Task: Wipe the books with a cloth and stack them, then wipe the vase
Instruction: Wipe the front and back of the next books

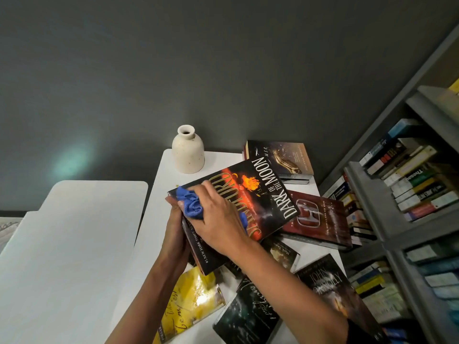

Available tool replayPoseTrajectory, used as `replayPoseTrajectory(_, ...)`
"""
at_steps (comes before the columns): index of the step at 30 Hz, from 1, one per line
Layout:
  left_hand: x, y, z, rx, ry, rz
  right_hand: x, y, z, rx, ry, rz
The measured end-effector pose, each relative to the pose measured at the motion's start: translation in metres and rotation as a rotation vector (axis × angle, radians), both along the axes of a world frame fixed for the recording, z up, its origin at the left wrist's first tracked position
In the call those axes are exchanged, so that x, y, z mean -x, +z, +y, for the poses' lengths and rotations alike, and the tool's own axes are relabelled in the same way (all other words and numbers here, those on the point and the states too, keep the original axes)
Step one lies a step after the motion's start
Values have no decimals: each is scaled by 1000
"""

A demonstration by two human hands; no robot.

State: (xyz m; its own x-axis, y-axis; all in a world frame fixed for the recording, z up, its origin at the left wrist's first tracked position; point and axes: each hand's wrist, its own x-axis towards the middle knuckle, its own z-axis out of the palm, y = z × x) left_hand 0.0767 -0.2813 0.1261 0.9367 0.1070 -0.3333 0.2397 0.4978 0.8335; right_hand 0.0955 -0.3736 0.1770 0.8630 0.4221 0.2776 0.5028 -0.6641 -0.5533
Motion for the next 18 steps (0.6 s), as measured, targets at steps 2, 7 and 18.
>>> replayPoseTrajectory(2,-2,-2,2,35,23,9,9,-4,-11,40,56,-40)
replayPoseTrajectory(7,-11,12,8,164,-6,66,42,-10,-43,125,294,4)
replayPoseTrajectory(18,-13,19,31,261,52,145,-54,48,-179,-321,-438,107)
